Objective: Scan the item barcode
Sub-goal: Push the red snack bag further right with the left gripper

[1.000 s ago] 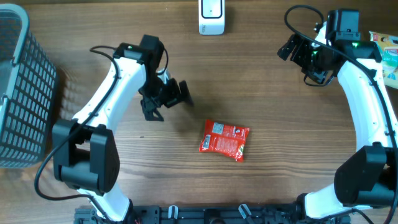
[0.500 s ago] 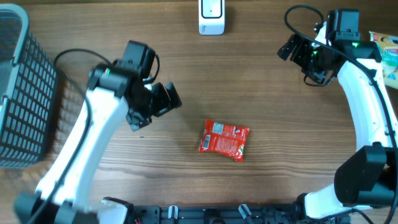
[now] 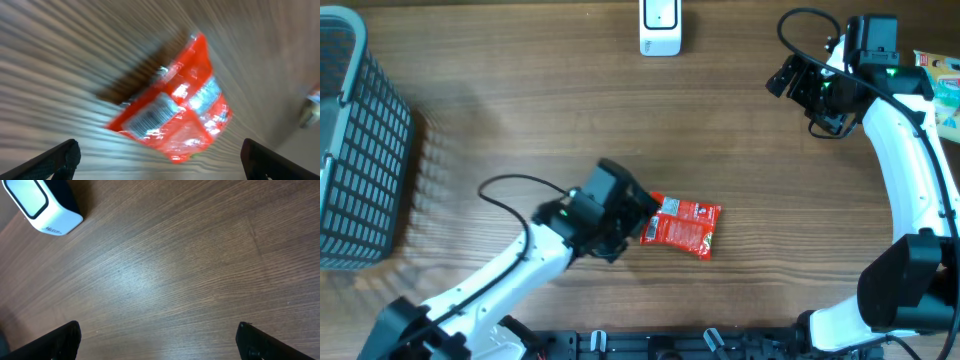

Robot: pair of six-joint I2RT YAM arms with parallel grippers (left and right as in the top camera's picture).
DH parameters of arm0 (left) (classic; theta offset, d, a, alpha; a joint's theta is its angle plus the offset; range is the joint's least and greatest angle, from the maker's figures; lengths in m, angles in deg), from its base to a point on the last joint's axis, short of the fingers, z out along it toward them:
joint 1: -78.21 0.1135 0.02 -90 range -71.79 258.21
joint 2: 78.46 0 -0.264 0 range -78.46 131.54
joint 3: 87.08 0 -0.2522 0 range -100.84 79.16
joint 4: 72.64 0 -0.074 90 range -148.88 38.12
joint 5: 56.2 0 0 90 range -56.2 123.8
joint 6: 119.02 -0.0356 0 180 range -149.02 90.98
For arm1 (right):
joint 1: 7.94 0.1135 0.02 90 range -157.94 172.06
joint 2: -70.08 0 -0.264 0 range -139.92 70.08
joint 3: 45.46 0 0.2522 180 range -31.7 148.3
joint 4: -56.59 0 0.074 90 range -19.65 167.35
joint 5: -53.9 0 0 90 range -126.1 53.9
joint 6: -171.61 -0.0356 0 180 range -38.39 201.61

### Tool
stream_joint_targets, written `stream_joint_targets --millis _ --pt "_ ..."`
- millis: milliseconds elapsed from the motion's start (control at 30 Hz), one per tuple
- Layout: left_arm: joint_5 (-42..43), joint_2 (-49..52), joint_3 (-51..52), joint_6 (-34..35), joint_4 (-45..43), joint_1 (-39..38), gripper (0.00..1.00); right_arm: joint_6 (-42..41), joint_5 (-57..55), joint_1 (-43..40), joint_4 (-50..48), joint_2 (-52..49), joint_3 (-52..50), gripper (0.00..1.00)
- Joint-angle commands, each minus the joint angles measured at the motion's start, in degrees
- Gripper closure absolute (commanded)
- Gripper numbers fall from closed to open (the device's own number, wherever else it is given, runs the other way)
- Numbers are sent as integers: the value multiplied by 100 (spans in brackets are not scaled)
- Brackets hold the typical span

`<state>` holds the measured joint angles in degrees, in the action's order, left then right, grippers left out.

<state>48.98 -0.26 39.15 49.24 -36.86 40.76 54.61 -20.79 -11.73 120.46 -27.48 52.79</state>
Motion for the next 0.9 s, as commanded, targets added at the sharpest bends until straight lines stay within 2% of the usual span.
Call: stream_joint_targets --millis 0,333,567,600,633,667,733,800,867 --pt "-286 249 129 645 -636 -442 2 -39 -72 9 -15 -70 -22 0" --pt "-1154 1174 129 1886 -820 -1248 0 -39 -72 9 -13 -70 -22 0" --pt "-1628 1335 129 1906 -1351 -1241 2 -39 -72 9 -13 -70 -22 0" --pt "-1770 1333 129 1906 -1390 -1241 4 -39 -72 9 -15 -70 -22 0" --pt "-1910 1333 129 1906 -1399 -1241 11 -39 -72 9 -15 -70 -22 0" --pt "-2122 1333 129 1906 -1399 -1241 28 -39 -72 9 -15 -70 -22 0" --pt "-2291 1333 129 1902 -1397 -1224 47 -42 -72 9 -15 -70 -22 0" --pt "-2365 1333 129 1720 -1416 -1147 50 -39 -72 9 -15 -70 -22 0" --pt "-2363 1333 129 1252 -1499 -1003 50 -42 -72 9 -15 -70 -22 0"
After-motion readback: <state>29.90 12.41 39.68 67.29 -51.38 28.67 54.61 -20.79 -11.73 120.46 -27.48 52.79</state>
